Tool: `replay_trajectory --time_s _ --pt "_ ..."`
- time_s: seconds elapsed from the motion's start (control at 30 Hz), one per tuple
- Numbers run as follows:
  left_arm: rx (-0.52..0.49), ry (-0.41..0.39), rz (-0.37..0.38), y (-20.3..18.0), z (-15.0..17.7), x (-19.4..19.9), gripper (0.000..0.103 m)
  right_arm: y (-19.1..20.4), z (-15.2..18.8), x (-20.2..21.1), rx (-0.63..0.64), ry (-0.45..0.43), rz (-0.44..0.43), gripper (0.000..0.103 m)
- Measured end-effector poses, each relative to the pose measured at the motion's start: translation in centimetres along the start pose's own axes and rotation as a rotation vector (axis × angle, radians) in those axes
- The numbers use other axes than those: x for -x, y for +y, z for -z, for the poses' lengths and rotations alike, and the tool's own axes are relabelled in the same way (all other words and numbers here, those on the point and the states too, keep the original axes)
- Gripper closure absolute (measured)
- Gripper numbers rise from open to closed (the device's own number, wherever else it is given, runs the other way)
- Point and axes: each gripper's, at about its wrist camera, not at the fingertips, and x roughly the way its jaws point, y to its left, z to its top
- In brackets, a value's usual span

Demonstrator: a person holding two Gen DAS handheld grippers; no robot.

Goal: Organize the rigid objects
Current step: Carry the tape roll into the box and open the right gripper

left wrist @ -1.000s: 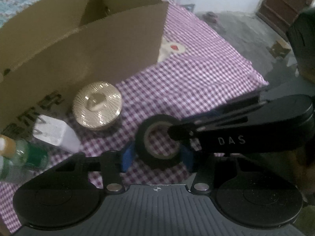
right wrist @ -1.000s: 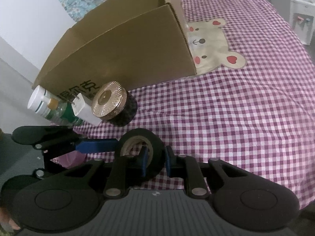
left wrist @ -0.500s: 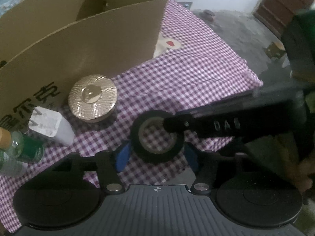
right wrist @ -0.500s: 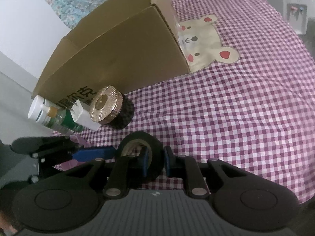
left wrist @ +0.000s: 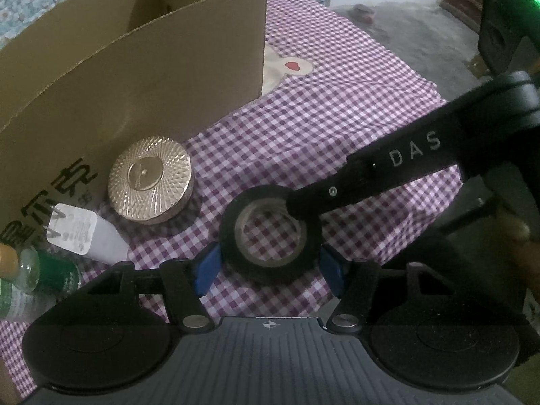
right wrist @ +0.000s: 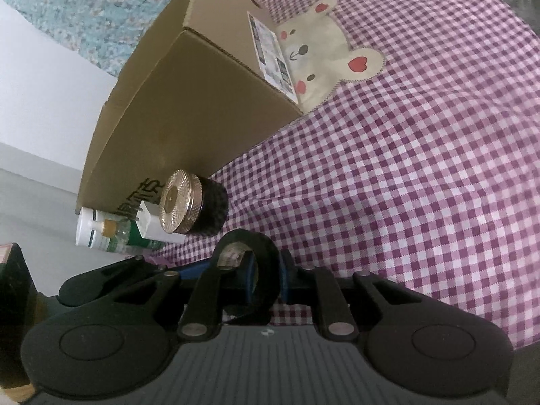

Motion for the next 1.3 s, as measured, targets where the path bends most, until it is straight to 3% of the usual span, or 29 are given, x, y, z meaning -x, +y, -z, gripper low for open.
replay_trajectory --time_s 0.27,0.47,0.7,0.87,0.97,1.1,1.3 --pt "-0.001 -0.014 -0.019 -0.3 0.1 0.1 0.040 3.2 1.1 -0.4 0.184 -0.039 0.116 0.085" --pt "0.008 -0.057 -0.018 -0.4 0.2 2.2 0.040 4.4 1.4 0.2 0.184 -0.062 0.126 0.085" --pt "0.022 -0.212 -0.015 -0.3 -0.7 8.8 0.040 9.3 1.6 5.7 0.264 -0.182 0.140 0.085" --pt "0.084 -0.331 -0.086 2.4 -2.5 14.6 0.040 14.7 0.0 8.7 0.372 -0.291 0.084 0.085" --pt "0.118 -0.368 -0.135 5.1 -3.4 16.2 0.040 18.1 -2.5 8.3 0.443 -0.316 0.036 0.085" --pt "0.186 -0.324 -0.180 9.8 -5.0 15.6 0.040 21.5 -6.8 4.7 0.487 -0.258 -0.023 0.085" --pt "0.298 -0.111 -0.140 16.7 -6.5 10.6 0.040 22.8 -12.7 -4.6 0.414 -0.019 -0.041 0.085"
